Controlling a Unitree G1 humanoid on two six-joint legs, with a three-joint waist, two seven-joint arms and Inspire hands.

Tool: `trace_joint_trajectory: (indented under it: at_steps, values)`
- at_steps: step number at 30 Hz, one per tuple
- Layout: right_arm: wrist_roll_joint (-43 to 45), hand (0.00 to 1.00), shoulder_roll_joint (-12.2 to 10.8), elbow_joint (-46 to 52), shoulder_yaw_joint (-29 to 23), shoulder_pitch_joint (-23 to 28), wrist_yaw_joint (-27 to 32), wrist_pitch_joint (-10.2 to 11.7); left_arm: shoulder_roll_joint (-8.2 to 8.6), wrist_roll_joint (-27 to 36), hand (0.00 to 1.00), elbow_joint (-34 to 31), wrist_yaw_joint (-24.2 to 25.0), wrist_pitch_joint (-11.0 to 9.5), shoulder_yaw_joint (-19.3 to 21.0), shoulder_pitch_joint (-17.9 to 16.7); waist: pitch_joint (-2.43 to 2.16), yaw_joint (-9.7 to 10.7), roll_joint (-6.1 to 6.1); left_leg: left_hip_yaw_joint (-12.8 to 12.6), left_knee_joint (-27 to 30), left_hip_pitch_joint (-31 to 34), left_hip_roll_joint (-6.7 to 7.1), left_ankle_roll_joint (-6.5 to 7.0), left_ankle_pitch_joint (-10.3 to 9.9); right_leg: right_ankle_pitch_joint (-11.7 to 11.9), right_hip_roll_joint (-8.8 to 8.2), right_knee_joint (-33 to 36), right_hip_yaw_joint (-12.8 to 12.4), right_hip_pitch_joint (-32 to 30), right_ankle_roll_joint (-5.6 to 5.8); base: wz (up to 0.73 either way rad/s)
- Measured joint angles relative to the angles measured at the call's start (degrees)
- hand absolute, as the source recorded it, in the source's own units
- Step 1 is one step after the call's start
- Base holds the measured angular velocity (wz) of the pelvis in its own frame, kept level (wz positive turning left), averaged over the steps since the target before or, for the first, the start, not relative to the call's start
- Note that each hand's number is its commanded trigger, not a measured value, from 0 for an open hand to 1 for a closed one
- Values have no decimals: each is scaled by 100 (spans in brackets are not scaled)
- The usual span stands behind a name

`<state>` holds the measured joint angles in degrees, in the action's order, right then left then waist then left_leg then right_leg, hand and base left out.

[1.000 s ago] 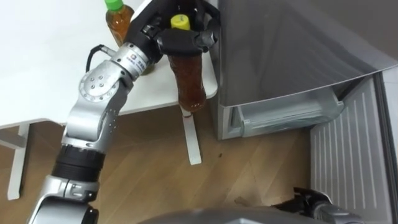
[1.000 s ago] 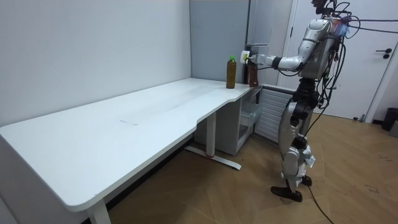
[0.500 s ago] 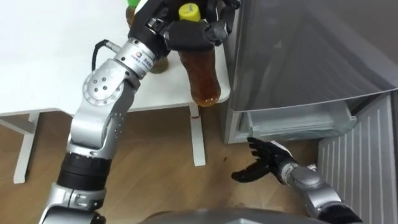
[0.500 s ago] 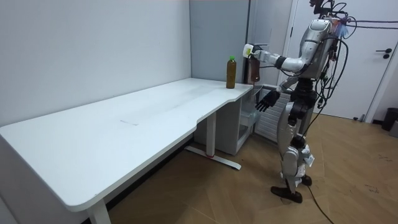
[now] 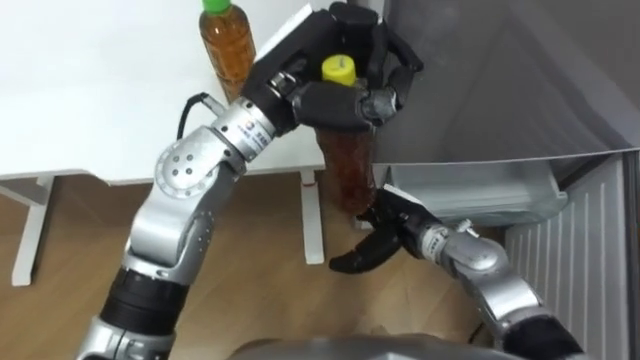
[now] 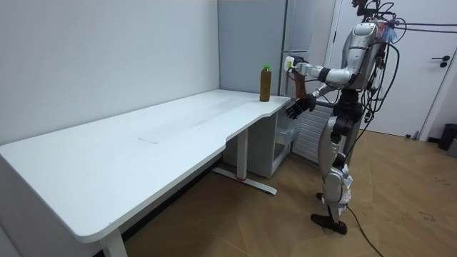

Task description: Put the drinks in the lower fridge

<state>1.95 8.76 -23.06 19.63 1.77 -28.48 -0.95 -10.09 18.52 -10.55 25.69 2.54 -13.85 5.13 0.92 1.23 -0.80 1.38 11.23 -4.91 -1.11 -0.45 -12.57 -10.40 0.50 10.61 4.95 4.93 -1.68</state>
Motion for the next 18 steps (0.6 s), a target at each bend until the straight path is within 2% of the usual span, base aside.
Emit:
trace_joint_trajectory:
  at_steps: [2,8,13,18]
  values:
    - [-63,0,-3,69,81,9,-247,-39,-18,2,100,-11,32,-20,7,0,15,-32,38,-42,-5,-62,2,1,0,0,-2,0,-2,53,0,0]
    - [-87,0,27,98,147,8,-707,-46,-29,3,100,-10,149,-40,7,-2,10,-98,71,-149,29,-58,46,21,10,-17,-38,-1,-16,63,28,-1]
    - [-86,0,55,98,149,9,-921,-54,-30,3,100,-4,221,-55,8,-21,8,-103,75,-217,46,-63,59,39,21,-24,-53,5,-28,73,47,0]
    - [-80,0,80,97,151,11,-1049,-170,-19,7,100,-3,239,-56,0,-106,6,-115,73,-225,46,-58,57,39,21,-24,-50,-1,-21,77,47,1]
